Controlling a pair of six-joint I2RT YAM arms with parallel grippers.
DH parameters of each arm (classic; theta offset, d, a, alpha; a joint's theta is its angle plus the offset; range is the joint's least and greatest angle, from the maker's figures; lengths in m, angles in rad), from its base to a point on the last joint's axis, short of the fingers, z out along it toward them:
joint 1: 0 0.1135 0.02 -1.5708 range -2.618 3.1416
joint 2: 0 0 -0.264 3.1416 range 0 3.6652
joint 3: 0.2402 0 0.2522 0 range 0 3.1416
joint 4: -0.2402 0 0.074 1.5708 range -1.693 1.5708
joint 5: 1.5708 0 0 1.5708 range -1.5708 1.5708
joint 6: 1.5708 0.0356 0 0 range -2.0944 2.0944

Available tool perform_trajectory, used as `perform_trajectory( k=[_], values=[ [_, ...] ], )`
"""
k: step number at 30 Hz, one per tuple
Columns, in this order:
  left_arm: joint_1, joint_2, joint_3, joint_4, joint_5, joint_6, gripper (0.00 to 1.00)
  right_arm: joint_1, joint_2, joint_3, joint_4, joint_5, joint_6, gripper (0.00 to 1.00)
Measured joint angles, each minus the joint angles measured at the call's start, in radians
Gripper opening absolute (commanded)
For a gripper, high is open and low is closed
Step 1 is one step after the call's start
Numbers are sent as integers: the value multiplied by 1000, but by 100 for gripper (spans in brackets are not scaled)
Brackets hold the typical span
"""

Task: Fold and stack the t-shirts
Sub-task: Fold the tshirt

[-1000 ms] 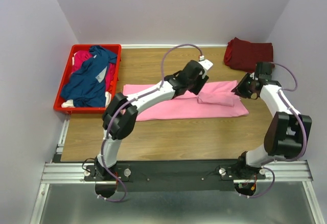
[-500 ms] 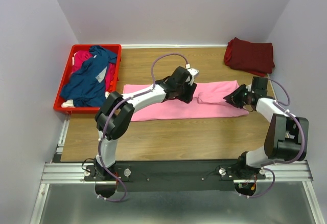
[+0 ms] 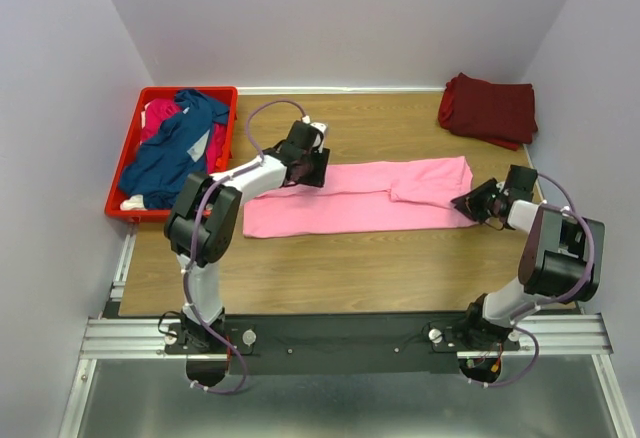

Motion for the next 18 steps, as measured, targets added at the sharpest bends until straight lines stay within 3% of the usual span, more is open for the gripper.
perform_trajectory(
  k=[11, 18],
  values=[
    [44, 11, 94, -70, -173, 50, 57, 51, -138, 51, -66, 1, -22, 41],
    [44, 42, 55, -108, -190, 56, 56, 183, -23, 81, -83, 16, -22, 46]
  ],
)
